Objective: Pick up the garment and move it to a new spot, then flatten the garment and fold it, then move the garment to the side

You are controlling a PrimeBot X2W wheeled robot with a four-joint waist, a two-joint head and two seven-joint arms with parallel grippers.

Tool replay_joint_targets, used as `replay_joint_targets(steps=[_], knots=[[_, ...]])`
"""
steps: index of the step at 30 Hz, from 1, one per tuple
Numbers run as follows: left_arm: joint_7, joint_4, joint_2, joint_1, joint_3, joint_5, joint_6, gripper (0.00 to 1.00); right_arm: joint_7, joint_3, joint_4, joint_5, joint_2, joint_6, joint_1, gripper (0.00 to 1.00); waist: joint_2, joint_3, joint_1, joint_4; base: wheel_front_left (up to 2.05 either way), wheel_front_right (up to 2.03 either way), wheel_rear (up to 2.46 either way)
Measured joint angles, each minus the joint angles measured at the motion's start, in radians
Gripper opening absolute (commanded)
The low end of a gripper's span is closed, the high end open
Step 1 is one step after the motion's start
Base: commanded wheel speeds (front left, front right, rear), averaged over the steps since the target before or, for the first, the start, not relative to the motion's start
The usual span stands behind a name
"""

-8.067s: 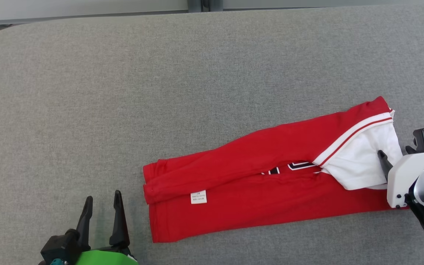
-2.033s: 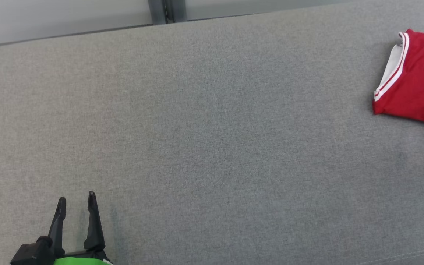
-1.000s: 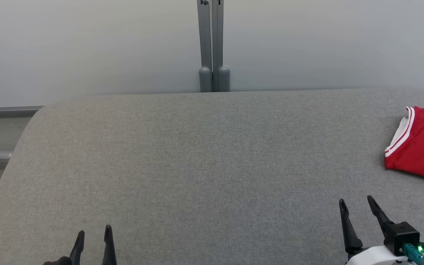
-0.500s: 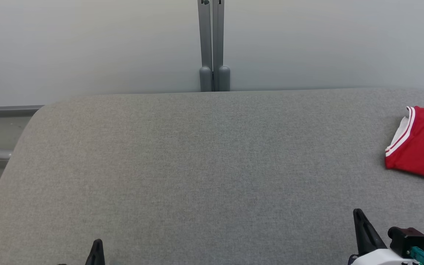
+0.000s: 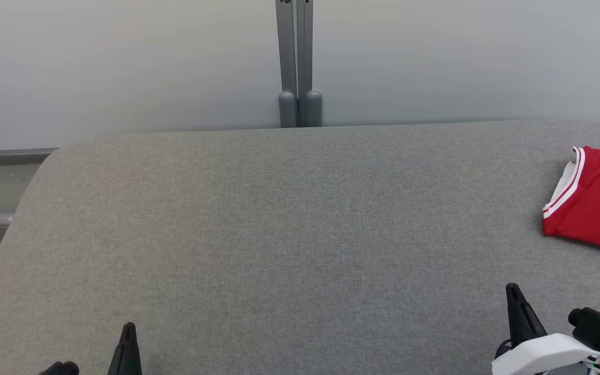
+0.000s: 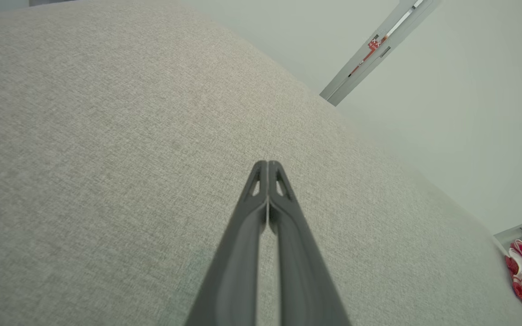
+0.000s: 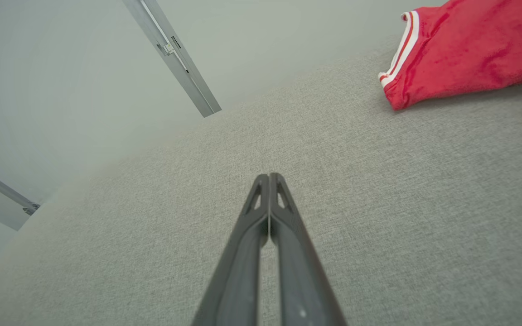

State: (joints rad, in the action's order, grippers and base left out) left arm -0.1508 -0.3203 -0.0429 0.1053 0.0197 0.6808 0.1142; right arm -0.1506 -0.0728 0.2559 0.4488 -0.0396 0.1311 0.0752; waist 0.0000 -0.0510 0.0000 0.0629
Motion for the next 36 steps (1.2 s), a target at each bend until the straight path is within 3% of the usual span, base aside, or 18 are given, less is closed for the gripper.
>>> replay_joint_targets(steps=[36], knots=[[0.121,0.033,0.000,-0.094,0.042,0.423,0.007,0.00,0.119,-0.017,-0.004,0.530,-0.003,-0.001,-0.082,0.00,0.0000,0.019,0.0000,-0.022,0.00,0.00,0.00]])
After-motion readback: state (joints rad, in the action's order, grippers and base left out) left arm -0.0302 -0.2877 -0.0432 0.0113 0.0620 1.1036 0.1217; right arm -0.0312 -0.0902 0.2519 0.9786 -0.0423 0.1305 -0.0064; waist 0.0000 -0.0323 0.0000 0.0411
